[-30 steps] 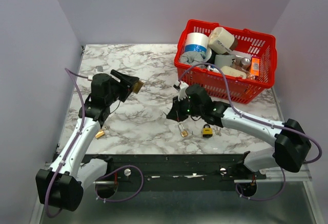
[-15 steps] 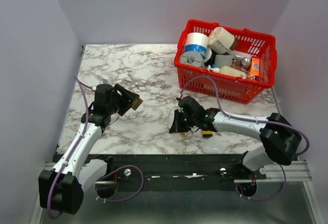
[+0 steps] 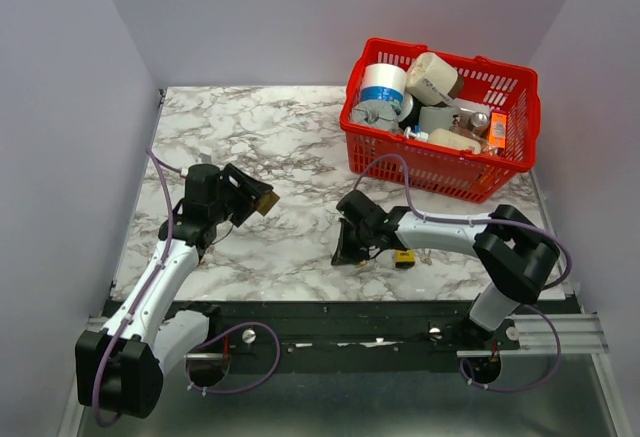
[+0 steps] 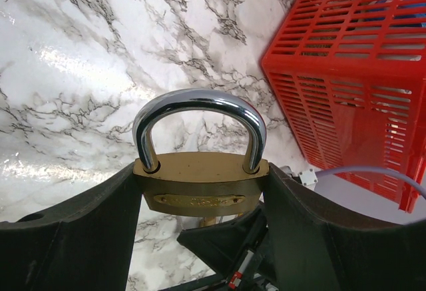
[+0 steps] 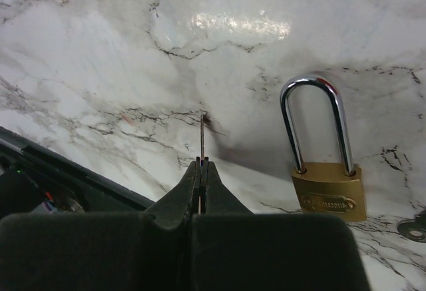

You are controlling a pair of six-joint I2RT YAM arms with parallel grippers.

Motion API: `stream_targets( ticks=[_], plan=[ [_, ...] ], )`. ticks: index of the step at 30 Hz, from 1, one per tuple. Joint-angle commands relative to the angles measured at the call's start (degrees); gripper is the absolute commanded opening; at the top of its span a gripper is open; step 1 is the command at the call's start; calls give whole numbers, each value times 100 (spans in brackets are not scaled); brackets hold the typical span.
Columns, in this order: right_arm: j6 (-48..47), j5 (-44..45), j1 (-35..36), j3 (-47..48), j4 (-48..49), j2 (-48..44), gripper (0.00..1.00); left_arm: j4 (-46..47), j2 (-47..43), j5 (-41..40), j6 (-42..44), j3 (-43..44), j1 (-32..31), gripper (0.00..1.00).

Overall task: Lock with the key
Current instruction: Place the key at the center of the board.

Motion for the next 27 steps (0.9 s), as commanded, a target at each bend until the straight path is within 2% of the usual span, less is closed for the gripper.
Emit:
stream_targets(
  ticks=[1, 6, 9, 13, 15, 18, 19, 21, 22, 27],
  plan=[
    [360, 132, 40, 225, -224, 240, 1, 405, -247, 257, -168, -97, 30, 7],
    [360, 8, 75, 313, -207, 424, 2, 467, -238, 310, -230, -238, 30, 7],
    [369, -18, 101, 366, -251, 477, 8, 449, -185, 301, -134, -203, 30, 7],
    [378, 34, 101, 419, -338, 513, 26, 221, -36, 423, 33, -106, 30, 7],
    [386, 43, 101, 445, -426, 478, 28, 98, 0, 520, 60, -97, 30, 7],
    [282, 122, 101, 524, -541, 372, 38, -86, -18, 591, 174, -106, -5, 8],
    [229, 192, 101, 576, -584, 337, 44, -157, -18, 608, 218, -106, -31, 8],
    [27, 245, 101, 743, -725, 179, 50, -411, -1, 617, 323, -71, -119, 8],
    [-44, 297, 92, 805, -778, 118, 58, -499, -9, 626, 341, -62, -232, 8],
    [-561, 368, 101, 1121, -1015, -286, 68, -1053, 289, 793, 473, -10, -768, 8]
  ],
)
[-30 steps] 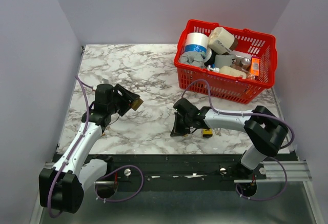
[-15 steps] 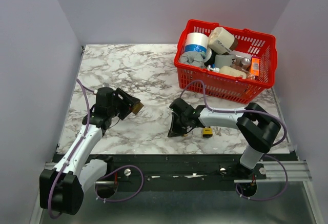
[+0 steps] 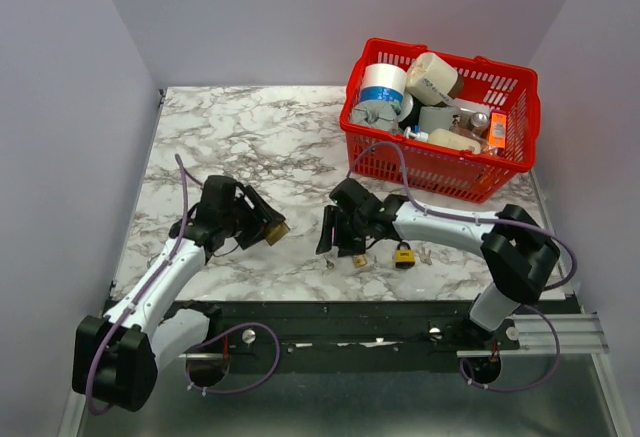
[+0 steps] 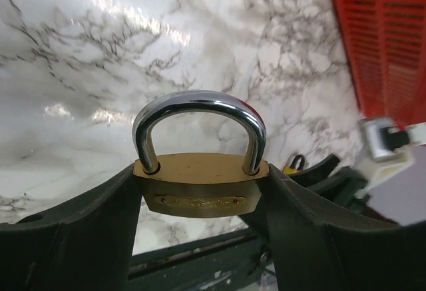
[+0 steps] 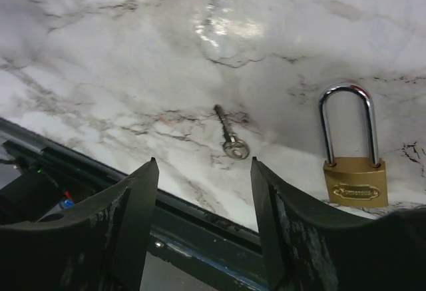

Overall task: Lock with the key
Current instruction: Place the key at the center of the board, then place the lock at the center of the board.

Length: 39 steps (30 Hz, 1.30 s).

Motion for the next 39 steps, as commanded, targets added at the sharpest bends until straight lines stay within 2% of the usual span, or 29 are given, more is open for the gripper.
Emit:
stream_targets(
  ticks=[1, 2, 7, 13, 17, 23, 30, 39],
  plan=[
    [-580, 244, 35, 387, -314, -503, 71, -428, 280, 474, 171, 303, -529, 9],
    [-668, 226, 35, 396, -305, -556, 73, -594, 507, 526, 206, 364, -747, 9],
    [-1476, 252, 35, 257, 54, -1196, 87, -1070, 1484, 773, 724, 856, -1039, 11],
    [-2531, 209, 35, -95, 626, -1918, 99, -1755, 2706, 668, 1305, 1857, -1461, 21],
    [-2857, 191, 35, -332, 933, -2358, 100, -2238, 3443, 475, 1560, 2472, -1707, 22],
    [-3147, 559, 35, -649, 1030, -2946, 100, -2696, 3901, -130, 1648, 2737, -1901, 19],
    [-3366, 622, 35, -983, 1206, -3474, 100, -2828, 4192, -659, 1499, 2861, -2129, 19],
    [-3596, 428, 35, -1317, 1567, -3686, 100, -2714, 4491, -774, 1332, 3089, -2199, 21]
  ],
)
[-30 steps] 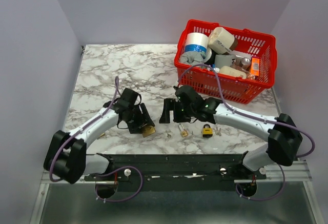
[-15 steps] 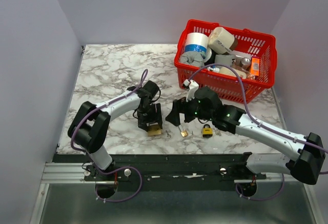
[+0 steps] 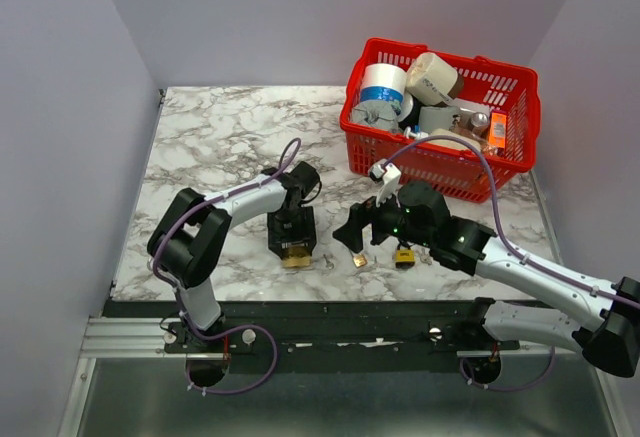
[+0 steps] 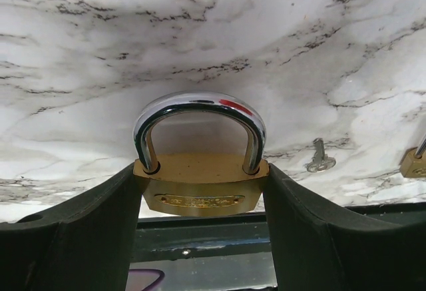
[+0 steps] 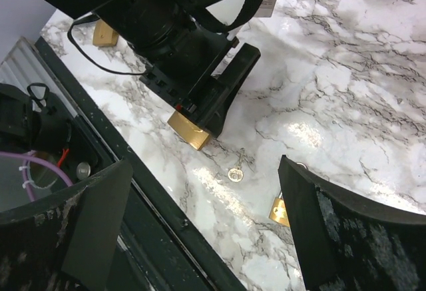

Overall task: Lock with the key
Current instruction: Place the lock at the center of the board.

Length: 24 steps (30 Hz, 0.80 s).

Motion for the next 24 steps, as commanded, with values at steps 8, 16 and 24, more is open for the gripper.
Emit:
stream_targets(
  ticks=[8, 16, 24],
  plan=[
    [-135, -7, 38, -185, 387, -35, 100, -8, 293, 3, -168, 388, -145, 30],
    [-144, 46, 38, -221, 448, -35, 100, 10, 381, -41, -185, 362, -181, 74],
    [-258, -68, 38, -282, 624, -35, 100, 80, 267, 231, -98, 563, 100, 99]
  ],
)
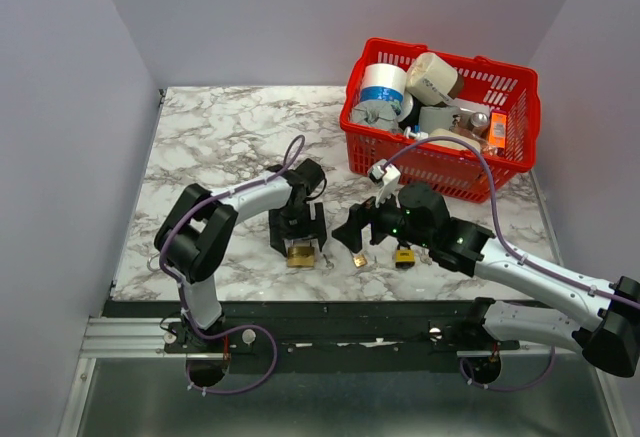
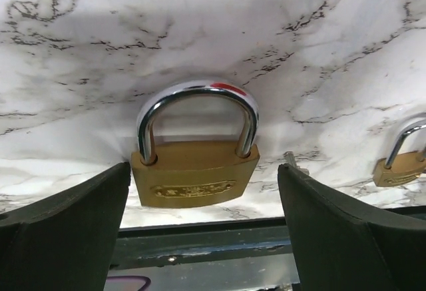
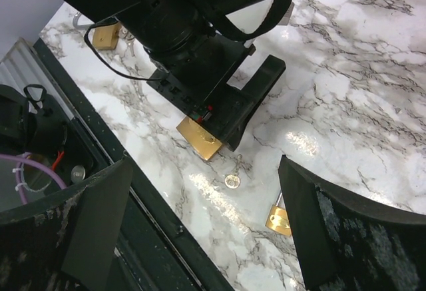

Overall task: Lock with the key
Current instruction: Place the lock at the center of the board, then pick up the lock from the center of the board.

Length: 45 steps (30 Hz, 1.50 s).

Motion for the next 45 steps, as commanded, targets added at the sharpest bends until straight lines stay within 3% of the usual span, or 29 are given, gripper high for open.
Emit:
stream_targets(
  ticks=[1, 7, 11, 15, 20, 27, 34, 37, 45],
  plan=[
    [-192, -101, 38, -94, 318, -46, 100, -14, -89, 207, 134, 315, 253, 99],
    [-517, -426, 38, 37, 406, -3, 100, -32, -695, 435, 582, 543, 1210, 99],
    [-948, -987, 29, 204, 406, -2, 100, -241, -1117, 498, 1617, 736, 2098, 99],
    [-1545, -1594, 38, 424, 283, -37, 100, -637, -1311, -38, 3810, 1176, 2644, 99],
    [-2521, -2297, 11, 916, -251, -3, 100, -1358, -1521, -56, 5757, 1466, 3583, 99],
    [-2926, -3649, -568, 1891, -1561, 629, 100, -2069, -2251, 435, 8551, 888, 4769, 99],
    [-2961, -4284, -1341, 2937, -2976, 1693, 100, -2071, -2594, 822, 10837, -150, 5842, 97],
    [-2979, -4215, -1404, 3174, -3285, 1799, 100, -1703, -2778, 840, 11235, -616, 5984, 95],
    [-2900, -3942, -1395, 3606, -3689, 1966, 100, -799, -2700, 1043, 11183, -1546, 6081, 85]
  ],
)
